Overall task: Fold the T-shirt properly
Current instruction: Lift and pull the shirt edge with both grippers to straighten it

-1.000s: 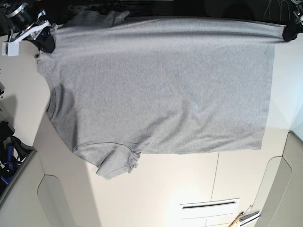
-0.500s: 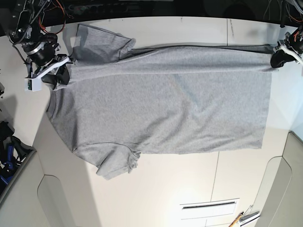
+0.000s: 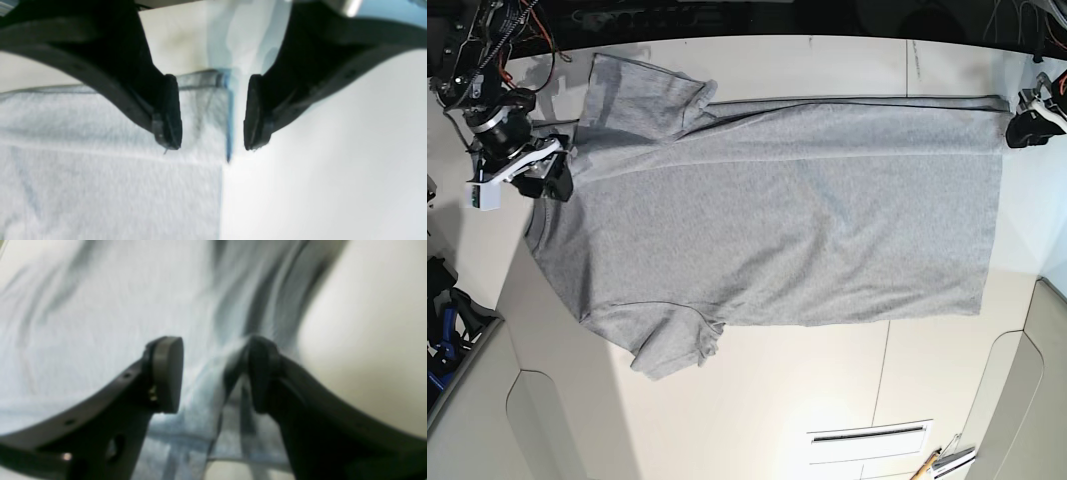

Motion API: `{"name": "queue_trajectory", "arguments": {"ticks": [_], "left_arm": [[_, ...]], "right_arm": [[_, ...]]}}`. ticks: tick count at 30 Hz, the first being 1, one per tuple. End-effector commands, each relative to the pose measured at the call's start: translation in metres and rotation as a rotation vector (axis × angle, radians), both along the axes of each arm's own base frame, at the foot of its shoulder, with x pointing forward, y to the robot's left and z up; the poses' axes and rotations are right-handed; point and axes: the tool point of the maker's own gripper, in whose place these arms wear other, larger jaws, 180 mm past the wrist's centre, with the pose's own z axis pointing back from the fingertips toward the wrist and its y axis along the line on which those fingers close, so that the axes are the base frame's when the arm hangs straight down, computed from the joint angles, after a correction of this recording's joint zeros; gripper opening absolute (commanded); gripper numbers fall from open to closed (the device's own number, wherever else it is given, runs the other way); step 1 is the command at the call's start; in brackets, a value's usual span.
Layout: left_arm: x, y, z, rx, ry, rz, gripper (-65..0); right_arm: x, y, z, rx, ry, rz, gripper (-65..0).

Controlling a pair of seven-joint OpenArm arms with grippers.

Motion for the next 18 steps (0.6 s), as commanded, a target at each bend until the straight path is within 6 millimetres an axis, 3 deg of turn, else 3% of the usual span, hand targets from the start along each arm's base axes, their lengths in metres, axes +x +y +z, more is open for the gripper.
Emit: {"name": "queue_trajectory", "arguments": {"ticks": [1, 4, 7, 13, 18], "left_arm": [[0.009, 0.009, 0.018, 0.021, -0.047, -0.003, -31.7], [0.006, 0.017, 0.029, -0.001, -0.062, 0.026, -31.7], [0.005, 0.026, 0.040, -0.008, -0.094, 0.051, -31.7], [0.006, 0.035, 0.055, -0.002, -0.147, 0.064, -31.8], [0.010, 0.032, 0.060, -0.024, -0.171, 0.060, -31.8]], "right_arm": [[0.006, -0.006, 0.021, -0.023, -0.063, -0.002, -33.8], [-0.007, -0.016, 0.037, -0.057, -0.046, -0.010, -33.8], [-0.036, -0.019, 0.036, -0.059, 0.003, -0.018, -33.9], [-0.107, -0.011, -0.011, 0.019, 0.212, -0.024, -33.9], [-0.129, -0.005, -0.043, 0.151, 0.295, -0.054, -33.9]]}}
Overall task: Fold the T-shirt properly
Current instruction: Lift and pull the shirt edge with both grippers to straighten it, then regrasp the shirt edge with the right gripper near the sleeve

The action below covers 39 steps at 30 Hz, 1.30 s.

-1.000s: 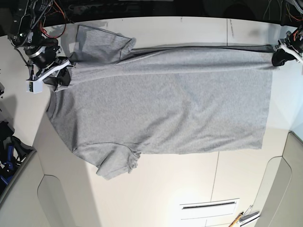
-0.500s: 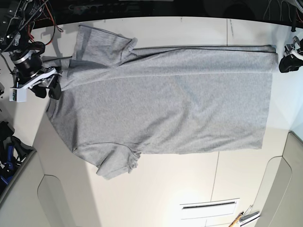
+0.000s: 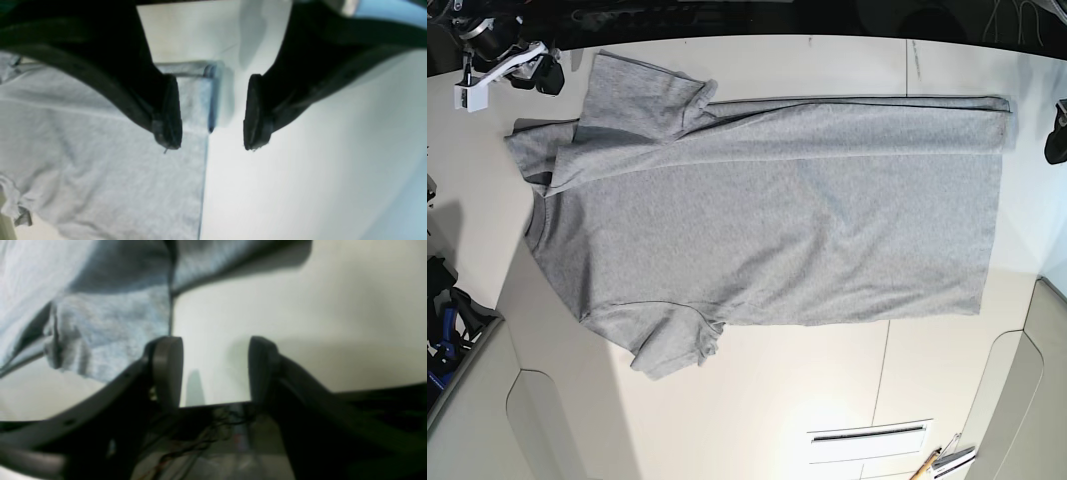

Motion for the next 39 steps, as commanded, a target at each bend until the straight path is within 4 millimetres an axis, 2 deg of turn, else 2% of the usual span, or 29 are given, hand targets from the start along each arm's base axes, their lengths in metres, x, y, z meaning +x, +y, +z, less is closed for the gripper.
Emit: {"name": "queue_trajectory", "arguments": {"ticks": [1, 7, 12, 16, 18, 22, 23, 27, 33, 39], "left_arm": [[0.008, 0.003, 0.015, 0.026, -0.040, -0.025, -31.8], [0.007, 0.003, 0.015, 0.025, -0.039, -0.025, -31.8], [0.007, 0.003, 0.015, 0.025, -0.039, -0.025, -31.8], [0.007, 0.003, 0.014, 0.025, -0.033, -0.026, -31.8], [0.006, 0.002, 0.014, 0.024, -0.028, -0.028, -31.8], [0.006, 0.002, 0.014, 0.023, -0.029, -0.028, -31.8], [0.006, 0.002, 0.014, 0.023, -0.029, -0.028, -31.8], [0.006, 0.002, 0.014, 0.023, -0.029, -0.028, -31.8], [0.006, 0.002, 0.014, 0.024, -0.029, -0.028, -31.9], [0.006, 0.002, 0.014, 0.024, -0.030, -0.027, -31.9]], "right_arm": [[0.003, 0.001, 0.003, 0.021, -0.026, 0.005, -33.9], [-0.004, 0.038, -0.020, 0.143, 0.025, 0.066, -33.9], [-0.012, 0.078, -0.027, 0.210, 0.069, 0.166, -34.0], [-0.015, 0.091, -0.028, 0.227, 0.079, 0.200, -34.5], [-0.014, 0.090, -0.028, 0.226, 0.077, 0.199, -41.6], [-0.010, 0.092, -0.025, 0.226, 0.057, 0.214, -65.0], [-0.007, 0.093, -0.022, 0.228, 0.043, 0.222, -65.0], [0.020, 0.097, -0.007, 0.246, -0.037, 0.227, -65.0], [0.088, 0.107, 0.031, 0.258, -0.247, 0.289, -65.0], [0.149, 0.136, 0.063, 0.193, -0.403, 0.409, -65.0]]}}
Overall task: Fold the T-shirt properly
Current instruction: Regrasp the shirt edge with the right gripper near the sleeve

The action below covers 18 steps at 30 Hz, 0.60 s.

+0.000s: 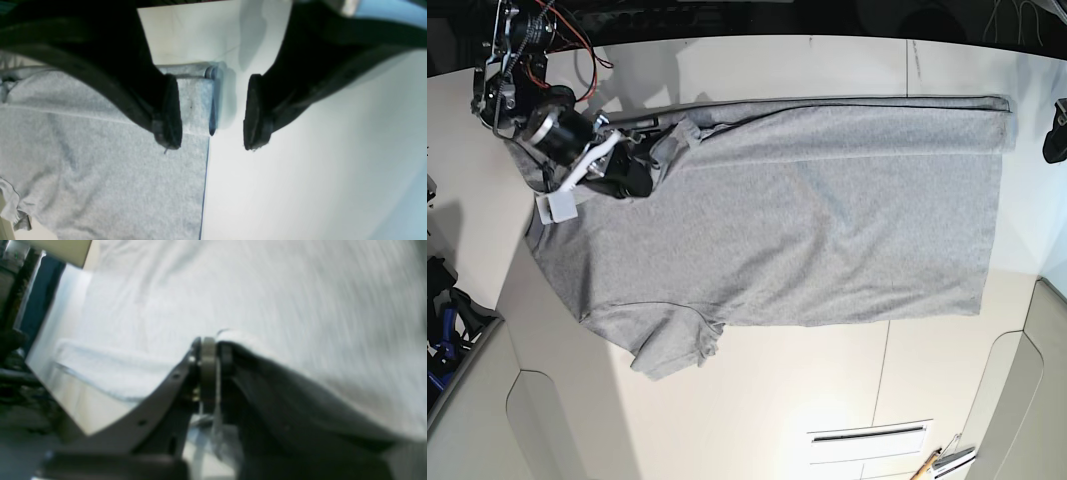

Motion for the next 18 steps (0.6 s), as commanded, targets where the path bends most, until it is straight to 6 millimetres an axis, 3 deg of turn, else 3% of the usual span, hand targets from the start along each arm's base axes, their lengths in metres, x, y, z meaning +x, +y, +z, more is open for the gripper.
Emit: {"name": "queue_trajectory", "arguments": {"ticks": [1, 5, 10, 12, 14, 18], "left_arm": [[0.008, 0.003, 0.016, 0.025, -0.043, -0.023, -31.9], [0.008, 0.003, 0.016, 0.025, -0.043, -0.023, -31.9], [0.008, 0.003, 0.016, 0.026, -0.043, -0.023, -31.9], [0.008, 0.003, 0.016, 0.025, -0.042, -0.023, -31.8], [0.008, 0.003, 0.016, 0.026, -0.042, -0.024, -31.9], [0.008, 0.003, 0.016, 0.025, -0.043, -0.024, -31.8]], "right_arm": [[0.015, 0.006, 0.017, 0.002, -0.073, 0.015, -65.0], [0.035, 0.026, 0.026, -0.084, -0.155, 0.083, -65.0], [0.058, 0.027, 0.033, -0.212, -0.250, 0.085, -63.9], [0.063, 0.023, 0.033, -0.241, -0.254, 0.070, -48.0], [0.066, 0.018, 0.031, -0.270, -0.247, 0.050, -36.6], [0.067, 0.009, 0.027, -0.307, -0.237, 0.032, -34.0]]}}
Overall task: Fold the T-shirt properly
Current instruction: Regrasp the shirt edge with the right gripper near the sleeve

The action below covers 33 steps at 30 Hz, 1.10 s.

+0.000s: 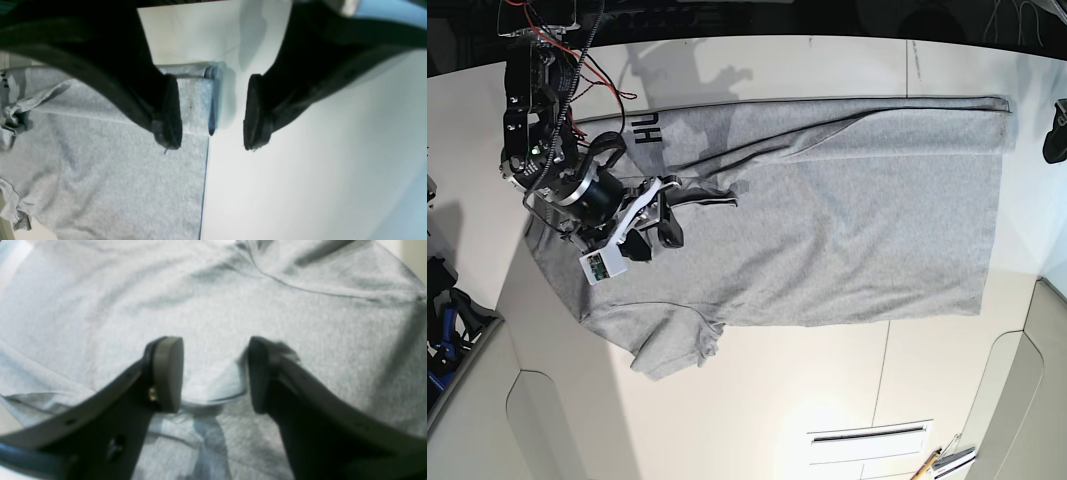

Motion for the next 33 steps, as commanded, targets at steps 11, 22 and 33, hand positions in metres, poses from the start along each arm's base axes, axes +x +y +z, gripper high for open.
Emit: {"name": "queue_trajectory", "arguments": {"ticks": [11, 22, 33], "left_arm": [[0.018, -0.023, 0.010, -0.058, -0.055, -0.087, -31.9], [0.028, -0.060, -0.063, 0.155, 0.172, -0.240, -65.0], [-0.041, -0.063, -0.111, 0.183, 0.450, -0.246, -65.0]], "right_arm": [[-0.002, -0.073, -0.003, -0.034, 0.062, -0.182, -39.8], [-0.043, -0.110, -0.040, -0.050, 0.190, -0.280, -65.0], [-0.125, -0.121, -0.097, -0.086, 0.428, -0.277, -65.0]]}}
